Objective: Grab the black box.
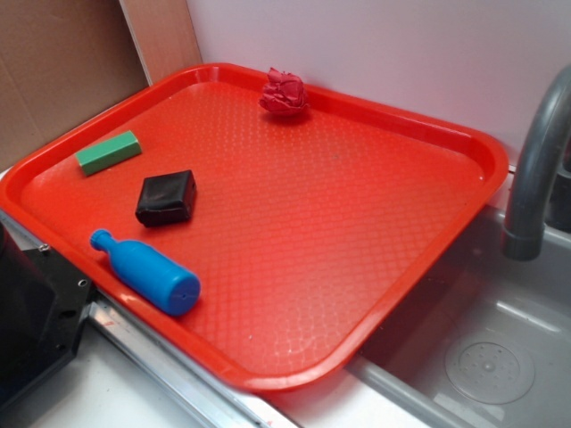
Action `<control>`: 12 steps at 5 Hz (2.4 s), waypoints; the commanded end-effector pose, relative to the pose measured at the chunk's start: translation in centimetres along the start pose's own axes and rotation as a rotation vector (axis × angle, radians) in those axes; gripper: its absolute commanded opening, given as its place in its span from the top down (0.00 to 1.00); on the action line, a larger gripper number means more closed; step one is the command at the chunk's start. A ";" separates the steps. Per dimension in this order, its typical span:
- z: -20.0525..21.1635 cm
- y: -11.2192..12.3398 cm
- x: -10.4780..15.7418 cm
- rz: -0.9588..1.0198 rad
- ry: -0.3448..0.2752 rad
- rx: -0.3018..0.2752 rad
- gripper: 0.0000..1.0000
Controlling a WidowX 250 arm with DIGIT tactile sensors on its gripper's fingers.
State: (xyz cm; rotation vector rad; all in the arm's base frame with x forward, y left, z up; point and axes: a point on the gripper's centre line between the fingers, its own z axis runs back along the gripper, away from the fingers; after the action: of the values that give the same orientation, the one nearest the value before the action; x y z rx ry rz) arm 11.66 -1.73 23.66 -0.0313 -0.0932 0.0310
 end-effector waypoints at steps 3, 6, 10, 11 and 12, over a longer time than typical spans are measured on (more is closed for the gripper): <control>-6.1 4.0 1.7 0.501 -0.049 -0.011 0.00; -10.6 3.9 2.8 0.571 -0.113 0.031 0.00; -16.7 3.6 4.3 0.583 -0.189 0.249 0.00; -19.2 2.6 4.7 0.521 -0.195 0.252 0.00; -21.0 1.8 6.1 0.481 -0.144 0.209 0.00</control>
State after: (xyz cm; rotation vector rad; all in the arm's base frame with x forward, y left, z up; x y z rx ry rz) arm 19.01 -0.40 2.49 0.1769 -0.1864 0.5339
